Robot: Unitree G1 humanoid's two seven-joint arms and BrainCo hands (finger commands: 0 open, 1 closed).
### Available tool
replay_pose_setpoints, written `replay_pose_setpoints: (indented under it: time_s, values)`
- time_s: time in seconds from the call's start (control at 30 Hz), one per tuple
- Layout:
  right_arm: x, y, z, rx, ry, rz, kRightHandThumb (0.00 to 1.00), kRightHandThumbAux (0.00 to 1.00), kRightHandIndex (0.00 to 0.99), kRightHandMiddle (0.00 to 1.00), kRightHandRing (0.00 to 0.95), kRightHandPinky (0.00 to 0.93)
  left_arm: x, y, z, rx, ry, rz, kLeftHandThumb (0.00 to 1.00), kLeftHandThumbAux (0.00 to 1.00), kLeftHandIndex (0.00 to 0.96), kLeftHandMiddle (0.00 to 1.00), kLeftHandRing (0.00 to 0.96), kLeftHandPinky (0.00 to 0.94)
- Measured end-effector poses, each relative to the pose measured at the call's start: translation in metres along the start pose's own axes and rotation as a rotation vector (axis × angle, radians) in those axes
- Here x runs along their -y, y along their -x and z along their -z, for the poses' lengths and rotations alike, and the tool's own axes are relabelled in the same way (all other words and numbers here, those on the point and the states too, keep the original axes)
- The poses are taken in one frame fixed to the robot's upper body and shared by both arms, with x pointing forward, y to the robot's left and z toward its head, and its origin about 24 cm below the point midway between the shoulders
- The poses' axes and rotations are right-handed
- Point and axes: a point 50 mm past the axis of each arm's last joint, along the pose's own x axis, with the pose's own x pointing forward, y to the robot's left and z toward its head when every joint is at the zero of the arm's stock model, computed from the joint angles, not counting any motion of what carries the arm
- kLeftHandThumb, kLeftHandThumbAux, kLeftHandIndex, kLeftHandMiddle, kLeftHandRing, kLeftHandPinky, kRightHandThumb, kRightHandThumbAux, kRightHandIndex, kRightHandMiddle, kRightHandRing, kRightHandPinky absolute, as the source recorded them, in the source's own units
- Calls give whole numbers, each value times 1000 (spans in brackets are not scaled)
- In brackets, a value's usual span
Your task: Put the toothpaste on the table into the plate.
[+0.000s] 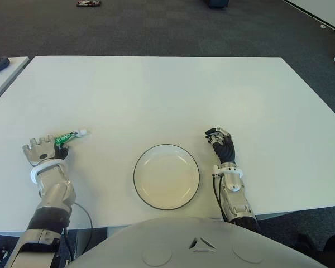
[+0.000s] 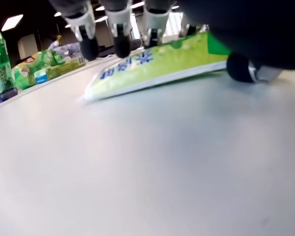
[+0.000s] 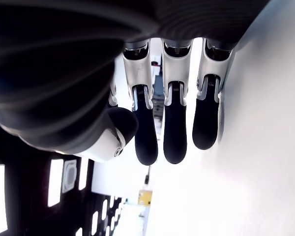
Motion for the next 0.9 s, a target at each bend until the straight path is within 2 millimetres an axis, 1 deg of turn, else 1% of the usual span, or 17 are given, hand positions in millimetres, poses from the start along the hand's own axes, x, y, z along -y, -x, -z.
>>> replay_pose_setpoints:
  time_s: [0.13,0.2,0.27,0.37,0.43,0.53,0.6,0.7,0.77,0.8,0.83,0.9]
  values:
    - [0,0,1,-5,1,2,707,729,427,456,442,450,2,-2,-2,7,25,-18,519,227,0,0,0,0]
    - [0,1,1,-5,1,2,707,729,427,454,440,450,3,-4,-4,13,42,-23,514,243,0,0,0,40]
    - [0,1,1,-6,1,3,707,728,428,455,441,452,5,-4,-5,20,60,-30,510,259,0,25,15,82]
    - [1,1,1,-7,1,5,707,728,428,457,441,449,7,-4,-5,27,83,-49,515,279,38,83,59,137]
    - [1,1,1,-7,1,5,707,728,428,457,440,447,8,-4,-5,29,94,-59,520,285,60,105,77,158]
    - [1,1,1,-7,2,6,707,728,428,454,439,448,10,-4,-7,35,98,-74,552,284,130,153,123,202]
    - [1,1,1,-7,2,6,707,728,428,454,439,452,10,-3,-8,41,99,-86,566,283,155,168,138,216]
    - [1,1,1,-7,2,8,707,728,428,455,439,447,11,-2,-10,50,114,-96,613,290,222,221,210,300]
    - [1,1,1,-7,2,9,707,728,427,456,439,445,12,-2,-10,59,126,-105,627,292,241,237,233,327]
    - [1,1,1,-7,2,9,707,728,427,456,438,445,12,-2,-10,61,132,-109,648,297,285,273,261,341]
    - [1,1,1,-7,2,9,707,728,427,456,438,446,12,-2,-10,61,140,-110,655,299,301,286,271,346]
    - [1,1,1,-7,2,9,707,728,428,457,439,448,11,-1,-10,62,161,-114,683,311,369,346,319,379]
